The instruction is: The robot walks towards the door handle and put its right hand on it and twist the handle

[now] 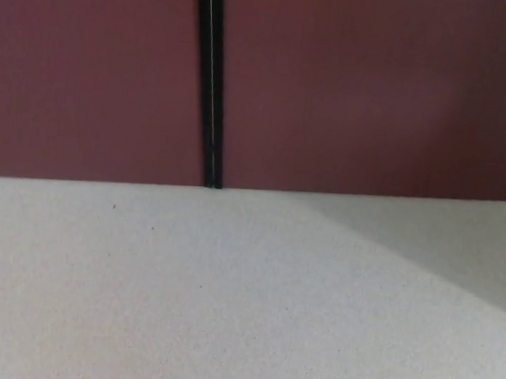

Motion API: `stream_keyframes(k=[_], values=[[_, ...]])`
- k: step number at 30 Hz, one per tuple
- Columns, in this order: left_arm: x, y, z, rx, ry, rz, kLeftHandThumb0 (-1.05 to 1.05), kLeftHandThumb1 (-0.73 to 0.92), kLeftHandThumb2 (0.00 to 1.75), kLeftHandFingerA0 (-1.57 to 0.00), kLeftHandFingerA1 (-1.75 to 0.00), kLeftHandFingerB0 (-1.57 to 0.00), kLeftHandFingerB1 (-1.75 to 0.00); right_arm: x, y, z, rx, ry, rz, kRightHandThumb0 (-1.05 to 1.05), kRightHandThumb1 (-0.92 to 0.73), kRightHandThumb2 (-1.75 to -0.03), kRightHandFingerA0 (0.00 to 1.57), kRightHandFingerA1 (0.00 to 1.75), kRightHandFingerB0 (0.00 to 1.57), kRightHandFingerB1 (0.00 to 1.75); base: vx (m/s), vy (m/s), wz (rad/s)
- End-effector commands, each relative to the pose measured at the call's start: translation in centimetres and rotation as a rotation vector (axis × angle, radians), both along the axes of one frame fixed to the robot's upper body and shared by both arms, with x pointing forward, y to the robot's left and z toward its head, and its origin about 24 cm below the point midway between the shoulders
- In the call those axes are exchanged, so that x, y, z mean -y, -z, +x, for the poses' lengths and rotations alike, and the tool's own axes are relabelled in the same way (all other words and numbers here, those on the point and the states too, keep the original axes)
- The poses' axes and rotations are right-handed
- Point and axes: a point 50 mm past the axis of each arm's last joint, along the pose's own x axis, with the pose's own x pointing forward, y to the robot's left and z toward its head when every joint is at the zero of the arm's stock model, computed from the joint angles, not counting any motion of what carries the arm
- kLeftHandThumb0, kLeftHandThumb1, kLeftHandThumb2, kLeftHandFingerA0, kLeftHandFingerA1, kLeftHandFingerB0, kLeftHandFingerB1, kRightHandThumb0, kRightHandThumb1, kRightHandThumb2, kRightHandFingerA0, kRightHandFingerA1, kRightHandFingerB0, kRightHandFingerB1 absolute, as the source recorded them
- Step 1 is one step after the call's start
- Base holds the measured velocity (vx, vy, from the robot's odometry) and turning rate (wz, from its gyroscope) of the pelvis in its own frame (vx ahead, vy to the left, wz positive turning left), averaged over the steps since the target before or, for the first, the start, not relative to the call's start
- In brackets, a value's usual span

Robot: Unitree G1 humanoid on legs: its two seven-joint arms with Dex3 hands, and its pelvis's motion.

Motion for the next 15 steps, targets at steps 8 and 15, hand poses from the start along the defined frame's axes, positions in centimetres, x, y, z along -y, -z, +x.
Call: stream_keyframes(k=[8, 15], values=[[-0.4, 0.6, -3.3, -0.055, 0.003, -0.006, -0.20, 0.33, 0.95, -0.35, -0.73, -0.06, -0.55, -0.2, 0.9, -3.7, -0.040, 0.044, -0.018, -0.05, -0.63, -0.57, 0.66, 0.57, 0.40, 0.41, 0.00, 0.000, 0.00], [-0.6, 0.8, -4.7, -0.100, 0.023, 0.008, -0.19, 0.32, 0.95, -0.38, -0.75, -0.06, -0.55, -0.6, 1.3, -5.5, -0.079, 0.038, -0.023, -0.05, -0.63, -0.57, 0.65, 0.55, 0.42, 0.41, 0.00, 0.000, 0.00]])
